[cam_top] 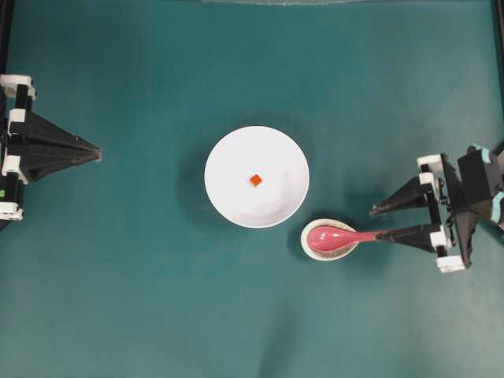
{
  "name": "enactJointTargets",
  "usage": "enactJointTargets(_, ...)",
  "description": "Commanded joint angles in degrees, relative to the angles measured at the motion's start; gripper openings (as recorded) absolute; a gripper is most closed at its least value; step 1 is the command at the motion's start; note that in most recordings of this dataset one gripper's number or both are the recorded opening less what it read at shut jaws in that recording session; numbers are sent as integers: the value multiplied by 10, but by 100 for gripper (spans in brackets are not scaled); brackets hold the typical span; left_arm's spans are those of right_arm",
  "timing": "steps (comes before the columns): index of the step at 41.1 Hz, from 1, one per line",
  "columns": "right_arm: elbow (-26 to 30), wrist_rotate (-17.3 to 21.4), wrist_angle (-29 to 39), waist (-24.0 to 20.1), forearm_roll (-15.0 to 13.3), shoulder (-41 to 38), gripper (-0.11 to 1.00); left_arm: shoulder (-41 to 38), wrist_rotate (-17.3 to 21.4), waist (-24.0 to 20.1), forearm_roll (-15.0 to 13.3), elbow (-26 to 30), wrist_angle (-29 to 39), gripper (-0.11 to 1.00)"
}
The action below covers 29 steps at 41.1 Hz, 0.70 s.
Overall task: Grip the spoon and scoop the red block from the bowl with right arm.
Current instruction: 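Move the right gripper left to the pink spoon's handle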
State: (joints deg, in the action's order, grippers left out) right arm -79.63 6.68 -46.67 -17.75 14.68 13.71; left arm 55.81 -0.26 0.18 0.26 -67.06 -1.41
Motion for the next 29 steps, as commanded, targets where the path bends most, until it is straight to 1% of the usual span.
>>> enactJointTargets(1,6,0,-26,-18,15,-25,52,-2,0,-1,1,15,-1,-1)
enactJointTargets(8,14,1,-78,-50,42,-81,52,-2,0,-1,1,15,-1,-1)
enactJointTargets(12,18,1,-103,-60,54,-111,52,-2,0,0,1,15,-1,-1)
enactJointTargets(21,23,1,-123,-61,57,-160,52,-2,0,-1,1,15,-1,-1)
enactJointTargets(29,28,1,-132,-62,58,-182,52,-2,0,0,1,14,-1,-1)
